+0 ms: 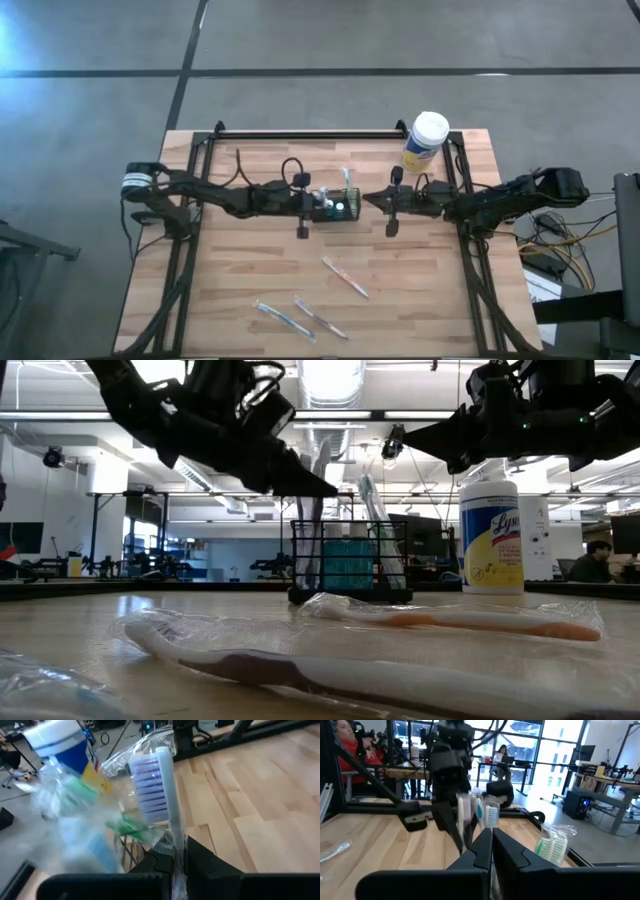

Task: Pick & Place toothbrushing station
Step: Put the right purple toothbrush into the wire organizer, then put the purple toothbrush into the wire organizer

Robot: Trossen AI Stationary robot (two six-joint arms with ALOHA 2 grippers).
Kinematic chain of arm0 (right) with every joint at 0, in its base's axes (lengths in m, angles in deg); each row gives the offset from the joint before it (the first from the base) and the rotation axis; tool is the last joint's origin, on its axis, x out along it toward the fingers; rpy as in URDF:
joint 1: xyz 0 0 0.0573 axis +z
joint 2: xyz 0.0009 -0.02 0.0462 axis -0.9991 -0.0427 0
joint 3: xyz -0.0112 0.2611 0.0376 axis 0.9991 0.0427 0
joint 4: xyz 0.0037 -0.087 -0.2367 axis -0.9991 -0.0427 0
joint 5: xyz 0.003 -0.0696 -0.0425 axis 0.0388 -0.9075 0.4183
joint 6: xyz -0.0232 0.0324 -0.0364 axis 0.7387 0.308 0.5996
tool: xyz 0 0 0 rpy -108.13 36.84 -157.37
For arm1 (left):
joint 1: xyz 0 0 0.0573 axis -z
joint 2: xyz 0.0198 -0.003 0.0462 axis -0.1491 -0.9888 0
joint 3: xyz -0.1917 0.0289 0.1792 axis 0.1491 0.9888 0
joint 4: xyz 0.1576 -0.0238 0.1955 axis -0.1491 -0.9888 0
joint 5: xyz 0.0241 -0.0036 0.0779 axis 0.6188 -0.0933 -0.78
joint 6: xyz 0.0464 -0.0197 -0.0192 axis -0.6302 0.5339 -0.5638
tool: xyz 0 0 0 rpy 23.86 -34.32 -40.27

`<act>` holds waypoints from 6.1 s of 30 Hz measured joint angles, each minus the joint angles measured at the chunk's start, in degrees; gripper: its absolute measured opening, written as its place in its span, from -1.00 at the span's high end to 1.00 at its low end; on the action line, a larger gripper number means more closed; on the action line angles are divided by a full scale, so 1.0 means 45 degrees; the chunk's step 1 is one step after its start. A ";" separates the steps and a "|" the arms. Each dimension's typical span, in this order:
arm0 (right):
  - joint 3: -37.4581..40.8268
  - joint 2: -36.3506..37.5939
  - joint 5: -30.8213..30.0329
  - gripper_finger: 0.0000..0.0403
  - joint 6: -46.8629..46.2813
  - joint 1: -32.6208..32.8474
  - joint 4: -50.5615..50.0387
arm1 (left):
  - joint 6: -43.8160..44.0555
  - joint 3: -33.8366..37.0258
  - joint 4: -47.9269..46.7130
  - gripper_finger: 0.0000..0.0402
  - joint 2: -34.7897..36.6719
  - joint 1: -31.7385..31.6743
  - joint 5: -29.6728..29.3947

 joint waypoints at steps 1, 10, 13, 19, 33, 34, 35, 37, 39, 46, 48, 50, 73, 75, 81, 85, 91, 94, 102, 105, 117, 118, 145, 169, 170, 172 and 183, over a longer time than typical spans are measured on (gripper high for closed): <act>0.0000 0.0000 0.0018 0.96 0.0003 0.0000 -0.0005 | -0.0004 0.0000 0.0037 0.89 -0.0118 -0.0004 -0.0001; -0.0005 -0.0005 0.0094 0.96 0.0003 0.0000 -0.0005 | -0.0008 0.0000 0.0151 0.89 -0.0438 -0.0003 -0.0225; -0.0005 -0.0010 0.0094 0.96 0.0000 0.0000 -0.0011 | 0.0188 0.0000 0.0141 0.79 -0.0406 -0.0005 -0.0243; -0.0005 -0.0010 0.0094 0.96 -0.0055 0.0000 -0.0034 | 0.0885 0.0010 0.0037 0.54 -0.0028 -0.0005 -0.0106; -0.0005 -0.0010 0.0094 0.96 -0.0196 0.0000 -0.0092 | 0.1237 0.0024 -0.1622 0.02 0.2205 0.0049 0.0330; -0.0005 -0.0010 0.0094 0.96 -0.0196 0.0000 -0.0092 | 0.1247 0.0024 -0.1934 0.00 0.2531 0.0051 0.0455; -0.0005 -0.0010 0.0091 0.96 -0.0198 0.0000 -0.0087 | 0.1255 0.0024 -0.2217 -0.02 0.2853 0.0073 0.0626; -0.0005 -0.0010 0.0090 0.96 -0.0197 0.0000 -0.0087 | 0.1223 0.0024 -0.3098 -0.03 0.3630 0.0102 0.1055; -0.0005 -0.0010 0.0090 0.96 -0.0237 0.0000 -0.0087 | 0.1187 0.0024 -0.3967 -0.03 0.4498 0.0126 0.1409; -0.0005 -0.0010 0.0090 0.96 -0.0332 0.0000 -0.0087 | 0.1418 0.0039 -0.7869 0.15 0.8203 0.0478 0.1598; -0.0005 -0.0010 0.0090 0.96 -0.0332 0.0000 -0.0087 | 0.1347 0.0311 -0.8685 0.31 0.9301 0.0590 0.1089; -0.0005 -0.0010 0.0090 0.96 -0.0336 0.0000 -0.0092 | 0.1407 0.0909 -0.8943 0.50 1.0358 0.0607 0.0533; -0.0005 -0.0034 0.0090 0.96 -0.0672 0.0000 -0.0092 | 0.3841 0.7957 -0.5643 0.99 1.6851 0.0602 -0.1083; -0.0005 -0.0034 0.0090 0.96 -0.0667 0.0000 -0.0092 | 0.3655 0.8116 -0.5752 0.99 1.7055 0.0597 -0.1396; -0.0005 -0.0034 0.0090 0.96 -0.0667 0.0000 -0.0092 | 0.3369 0.8716 -0.5937 0.99 1.7555 0.0578 -0.1307; -0.0005 -0.0034 0.0090 0.96 -0.0667 0.0000 -0.0092 | 0.3377 0.8762 -0.6116 0.99 1.7728 0.0578 -0.1297; -0.0005 -0.0041 0.0090 0.96 -0.0704 0.0000 -0.0187 | 0.3523 0.8976 -0.6491 0.98 1.7752 0.0575 -0.1273; -0.0005 -0.0044 0.0090 0.96 -0.0965 0.0000 -0.0279 | 0.3533 0.8976 -0.6712 0.98 1.7753 0.0572 -0.1269; -0.0809 -0.0044 -0.0114 0.96 -0.2198 0.0927 -0.1965 | 0.3504 0.8981 -0.6709 0.96 1.7754 0.0568 -0.1241; -0.2318 -0.0046 -0.1279 0.96 -0.2477 0.1842 -0.5798 | 0.3504 0.8986 -0.6706 0.95 1.7752 0.0568 -0.1209; -0.7957 -0.2564 -0.3346 0.96 -0.6006 0.5559 -1.3405 | 0.3266 0.8813 -0.6615 0.95 1.7815 0.0563 -0.1206; -0.8385 -0.2931 -0.3315 0.96 -0.6356 0.5719 -1.3711 | 0.3260 0.8779 -0.6599 0.95 1.7815 0.0563 -0.1236; -2.3358 -1.5298 0.0332 -0.02 -1.0577 0.7131 -2.4302 | 0.5338 0.8752 -0.7300 0.95 1.7791 0.0568 -0.1307; -2.3625 -1.6237 0.0039 0.65 -0.9585 0.7135 -2.4766 | 0.5403 0.8738 -0.7309 0.94 1.7796 0.0568 -0.1311; -2.3625 -1.6237 -0.0032 0.72 -0.9523 0.7140 -2.4766 | 0.5403 0.8738 -0.7309 0.94 1.7796 0.0568 -0.1311; -2.3606 -1.6163 -0.0042 0.86 -0.9137 0.7140 -2.4728 | 0.5403 0.8738 -0.7309 0.94 1.7796 0.0568 -0.1311; -2.3495 -1.4270 -0.2562 0.92 -0.6589 0.7248 -2.4715 | 0.5269 0.8738 -0.7314 0.94 1.7800 0.0563 -0.1308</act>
